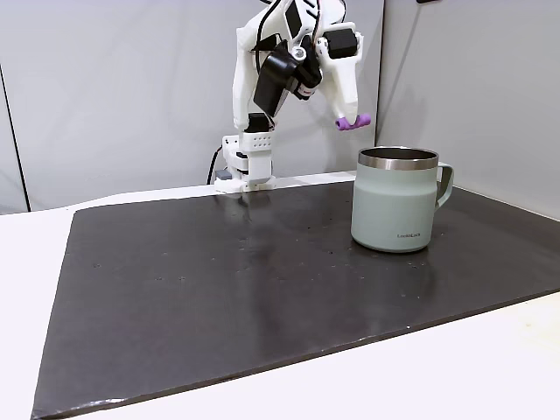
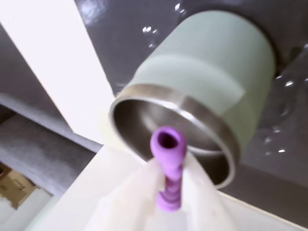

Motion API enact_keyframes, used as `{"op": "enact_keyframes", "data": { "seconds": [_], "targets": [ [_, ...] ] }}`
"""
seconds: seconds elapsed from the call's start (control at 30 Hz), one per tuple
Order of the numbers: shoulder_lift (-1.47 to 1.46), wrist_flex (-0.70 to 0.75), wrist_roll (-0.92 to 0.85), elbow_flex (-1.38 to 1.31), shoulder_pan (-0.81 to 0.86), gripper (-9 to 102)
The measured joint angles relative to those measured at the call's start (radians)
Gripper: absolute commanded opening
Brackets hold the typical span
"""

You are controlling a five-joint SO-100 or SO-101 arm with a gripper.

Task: Grasp a pengrip and put it in the cup.

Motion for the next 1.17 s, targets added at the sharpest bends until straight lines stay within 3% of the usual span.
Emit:
{"op": "enact_keyframes", "data": {
  "seconds": [0.43, 0.63, 1.17],
  "targets": [
    [-0.252, 0.048, 0.011, -0.339, -0.118, 6],
    [-0.252, 0.048, 0.002, -0.341, -0.155, 27],
    [-0.252, 0.055, -0.006, -0.341, -0.149, 27]
  ]
}}
